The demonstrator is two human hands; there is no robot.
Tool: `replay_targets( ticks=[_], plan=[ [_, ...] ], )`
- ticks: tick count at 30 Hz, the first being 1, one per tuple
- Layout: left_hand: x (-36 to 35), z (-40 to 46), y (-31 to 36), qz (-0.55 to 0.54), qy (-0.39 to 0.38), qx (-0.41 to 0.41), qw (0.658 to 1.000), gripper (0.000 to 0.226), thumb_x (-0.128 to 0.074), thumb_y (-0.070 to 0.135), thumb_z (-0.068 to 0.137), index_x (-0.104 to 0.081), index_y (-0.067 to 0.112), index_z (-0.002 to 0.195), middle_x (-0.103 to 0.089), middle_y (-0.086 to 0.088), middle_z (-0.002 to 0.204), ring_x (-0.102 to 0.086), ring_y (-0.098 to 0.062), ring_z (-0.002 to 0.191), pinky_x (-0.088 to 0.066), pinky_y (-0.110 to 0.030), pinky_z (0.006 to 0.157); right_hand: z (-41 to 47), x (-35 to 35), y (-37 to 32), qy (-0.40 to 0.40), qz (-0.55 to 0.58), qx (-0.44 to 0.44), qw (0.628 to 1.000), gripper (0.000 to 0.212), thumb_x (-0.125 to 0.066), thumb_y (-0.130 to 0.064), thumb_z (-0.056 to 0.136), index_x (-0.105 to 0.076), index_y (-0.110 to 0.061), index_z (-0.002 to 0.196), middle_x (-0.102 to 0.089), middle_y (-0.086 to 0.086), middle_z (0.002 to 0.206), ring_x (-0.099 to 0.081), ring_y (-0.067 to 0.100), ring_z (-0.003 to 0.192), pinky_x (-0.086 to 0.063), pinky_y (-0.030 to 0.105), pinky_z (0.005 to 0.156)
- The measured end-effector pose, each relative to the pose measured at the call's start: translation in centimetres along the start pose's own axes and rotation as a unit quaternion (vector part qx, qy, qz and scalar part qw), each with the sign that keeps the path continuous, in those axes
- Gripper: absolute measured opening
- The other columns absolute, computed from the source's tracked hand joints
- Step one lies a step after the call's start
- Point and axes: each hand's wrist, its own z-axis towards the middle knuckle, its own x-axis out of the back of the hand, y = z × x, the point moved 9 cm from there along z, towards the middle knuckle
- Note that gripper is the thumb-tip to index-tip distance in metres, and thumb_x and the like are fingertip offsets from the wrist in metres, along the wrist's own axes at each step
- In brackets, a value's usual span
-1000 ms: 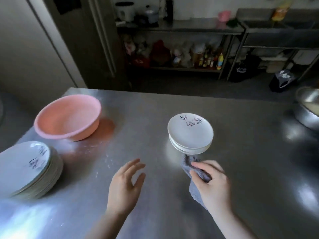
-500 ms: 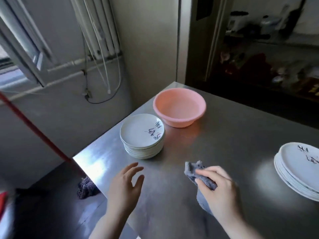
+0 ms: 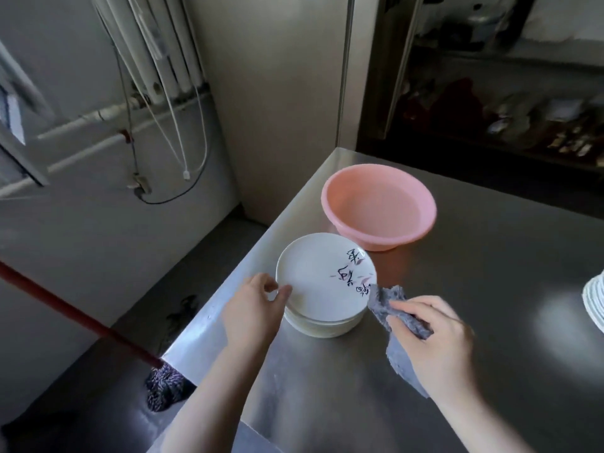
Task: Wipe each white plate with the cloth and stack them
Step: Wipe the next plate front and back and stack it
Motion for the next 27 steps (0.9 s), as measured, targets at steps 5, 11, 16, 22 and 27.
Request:
replay_targets(
  ticks=[5, 11, 16, 22, 27],
  plan=[
    [-0.7, 1.4, -0.7, -0.031, -0.014, 0.039, 0.999, 0.031, -0.063, 0.054, 0.080, -0.053, 0.027, 0.072, -0.059, 0.010, 0.069, -0.055, -0.007, 0.064, -0.036, -0.026, 0.051, 0.2, 0.0, -0.6, 0.018, -0.018, -0.016, 1.000, 0.026, -0.082, 0.003, 0.066, -0.077, -0.019, 0.080, -0.063, -0.013, 0.083, -0.059, 0.004, 0.077, -0.041, 0.006, 0.064],
    [-0.8, 1.0, -0.7, -0.094, -0.015, 0.057, 0.994, 0.026, -0.068, 0.044, 0.083, -0.055, 0.025, 0.070, -0.060, 0.007, 0.064, -0.057, -0.010, 0.061, -0.035, -0.027, 0.050, 0.6, -0.1, -0.6, 0.031, -0.002, -0.032, 0.999, 0.027, -0.081, 0.003, 0.067, -0.077, -0.020, 0.081, -0.063, -0.013, 0.084, -0.060, 0.004, 0.077, -0.041, 0.005, 0.065],
    [-0.1, 0.8, -0.1, -0.187, 0.001, 0.063, 0.980, 0.022, -0.069, 0.034, 0.082, -0.056, 0.021, 0.070, -0.062, 0.004, 0.062, -0.060, -0.014, 0.060, -0.041, -0.029, 0.051, 0.8, -0.1, -0.5, 0.032, 0.000, -0.034, 0.999, 0.028, -0.082, 0.000, 0.068, -0.077, -0.023, 0.082, -0.063, -0.014, 0.084, -0.061, 0.005, 0.077, -0.045, 0.011, 0.065],
    [0.0, 0.4, -0.1, -0.340, -0.009, 0.092, 0.936, 0.010, -0.070, 0.012, 0.080, -0.061, 0.009, 0.083, -0.070, -0.003, 0.060, -0.067, -0.017, 0.053, -0.061, -0.043, 0.064, 0.8, 0.4, -0.1, 0.031, -0.005, -0.043, 0.999, 0.027, -0.082, -0.004, 0.069, -0.076, -0.027, 0.082, -0.063, -0.016, 0.085, -0.062, 0.005, 0.076, -0.047, 0.017, 0.066],
    [-0.3, 0.4, -0.1, -0.406, -0.013, 0.102, 0.908, 0.023, -0.074, 0.008, 0.082, -0.069, 0.015, 0.103, -0.071, -0.007, 0.063, -0.066, -0.017, 0.051, -0.062, -0.044, 0.070, 0.5, 1.3, 0.4, 0.045, -0.001, -0.055, 0.997, 0.027, -0.082, -0.004, 0.069, -0.076, -0.027, 0.082, -0.063, -0.016, 0.086, -0.063, 0.007, 0.077, -0.049, 0.021, 0.068]
  ],
)
